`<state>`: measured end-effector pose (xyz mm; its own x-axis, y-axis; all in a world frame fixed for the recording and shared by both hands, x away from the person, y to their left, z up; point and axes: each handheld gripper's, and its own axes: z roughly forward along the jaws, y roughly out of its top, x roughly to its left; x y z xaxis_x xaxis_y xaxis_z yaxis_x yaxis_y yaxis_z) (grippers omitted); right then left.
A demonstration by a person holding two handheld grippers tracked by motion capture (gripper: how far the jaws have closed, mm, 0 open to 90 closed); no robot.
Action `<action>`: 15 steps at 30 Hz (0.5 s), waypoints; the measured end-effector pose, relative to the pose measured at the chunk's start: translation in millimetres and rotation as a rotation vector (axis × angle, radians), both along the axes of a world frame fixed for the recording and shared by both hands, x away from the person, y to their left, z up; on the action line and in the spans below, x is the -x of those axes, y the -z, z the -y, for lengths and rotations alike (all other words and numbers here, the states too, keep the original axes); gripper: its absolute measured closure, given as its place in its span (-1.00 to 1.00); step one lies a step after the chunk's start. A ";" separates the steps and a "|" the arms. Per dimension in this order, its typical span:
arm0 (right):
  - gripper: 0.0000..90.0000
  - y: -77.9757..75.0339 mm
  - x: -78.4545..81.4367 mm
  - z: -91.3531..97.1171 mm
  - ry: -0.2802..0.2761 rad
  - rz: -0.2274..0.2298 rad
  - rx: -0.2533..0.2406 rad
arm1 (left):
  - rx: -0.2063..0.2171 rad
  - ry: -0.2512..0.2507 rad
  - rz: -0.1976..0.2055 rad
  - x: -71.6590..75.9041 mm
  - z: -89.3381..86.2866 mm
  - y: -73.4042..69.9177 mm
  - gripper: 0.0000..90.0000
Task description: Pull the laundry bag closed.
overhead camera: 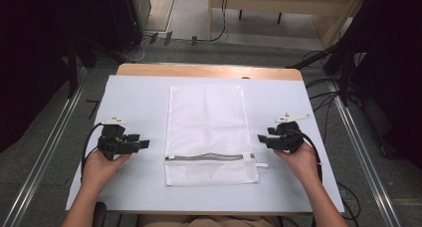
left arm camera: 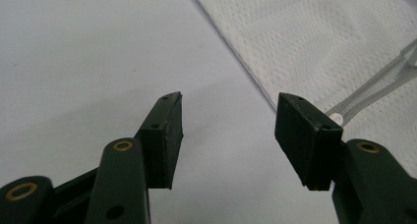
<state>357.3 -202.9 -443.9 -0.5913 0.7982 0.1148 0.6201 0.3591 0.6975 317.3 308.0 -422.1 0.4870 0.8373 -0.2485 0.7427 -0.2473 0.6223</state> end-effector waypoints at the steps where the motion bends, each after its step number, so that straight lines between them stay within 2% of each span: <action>1: 0.09 0.0 0.0 0.0 0.000 0.000 0.000 | 0.000 0.000 0.000 0.0 0.0 0.0 -0.03; 5: 0.10 0.1 1.1 -1.0 -0.008 -0.012 0.001 | 0.001 0.003 -0.012 -1.2 0.2 1.3 -0.10; 15: 0.20 -0.4 1.9 -1.6 -0.010 -0.041 -0.006 | 0.010 0.011 -0.022 -1.5 -0.1 1.6 -0.10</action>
<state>355.4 -201.3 -443.5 -0.5942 0.7914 0.1434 0.6443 0.3616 0.6739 318.8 308.0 -423.8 0.4903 0.8295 -0.2674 0.7537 -0.2495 0.6080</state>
